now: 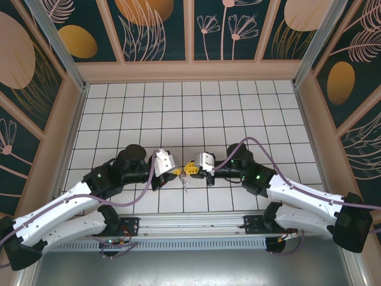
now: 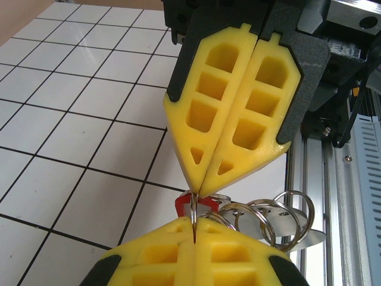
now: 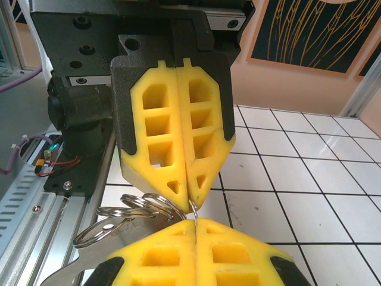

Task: Put the keys on the keyring

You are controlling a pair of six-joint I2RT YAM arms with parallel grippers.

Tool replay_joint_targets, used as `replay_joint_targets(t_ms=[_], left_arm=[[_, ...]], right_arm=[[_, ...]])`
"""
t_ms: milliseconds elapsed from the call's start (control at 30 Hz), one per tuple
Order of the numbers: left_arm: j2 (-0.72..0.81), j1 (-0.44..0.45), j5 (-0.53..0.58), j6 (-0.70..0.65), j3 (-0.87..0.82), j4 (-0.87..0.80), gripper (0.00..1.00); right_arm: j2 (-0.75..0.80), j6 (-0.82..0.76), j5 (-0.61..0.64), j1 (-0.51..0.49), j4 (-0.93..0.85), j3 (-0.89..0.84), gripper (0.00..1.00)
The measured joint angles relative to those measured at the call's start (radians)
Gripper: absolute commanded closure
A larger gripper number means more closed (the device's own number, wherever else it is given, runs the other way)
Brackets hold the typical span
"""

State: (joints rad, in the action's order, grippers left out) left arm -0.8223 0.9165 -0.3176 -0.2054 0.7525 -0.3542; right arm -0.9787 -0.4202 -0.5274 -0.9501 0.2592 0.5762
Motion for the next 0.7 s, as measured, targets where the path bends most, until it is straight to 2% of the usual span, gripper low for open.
replay_joint_targets(t_ms=[700], left_arm=[[0.004, 0.0, 0.004, 0.0, 0.0, 0.019, 1.0]], right_arm=[[-0.003, 0.068, -0.016, 0.027, 0.006, 0.0, 1.0]])
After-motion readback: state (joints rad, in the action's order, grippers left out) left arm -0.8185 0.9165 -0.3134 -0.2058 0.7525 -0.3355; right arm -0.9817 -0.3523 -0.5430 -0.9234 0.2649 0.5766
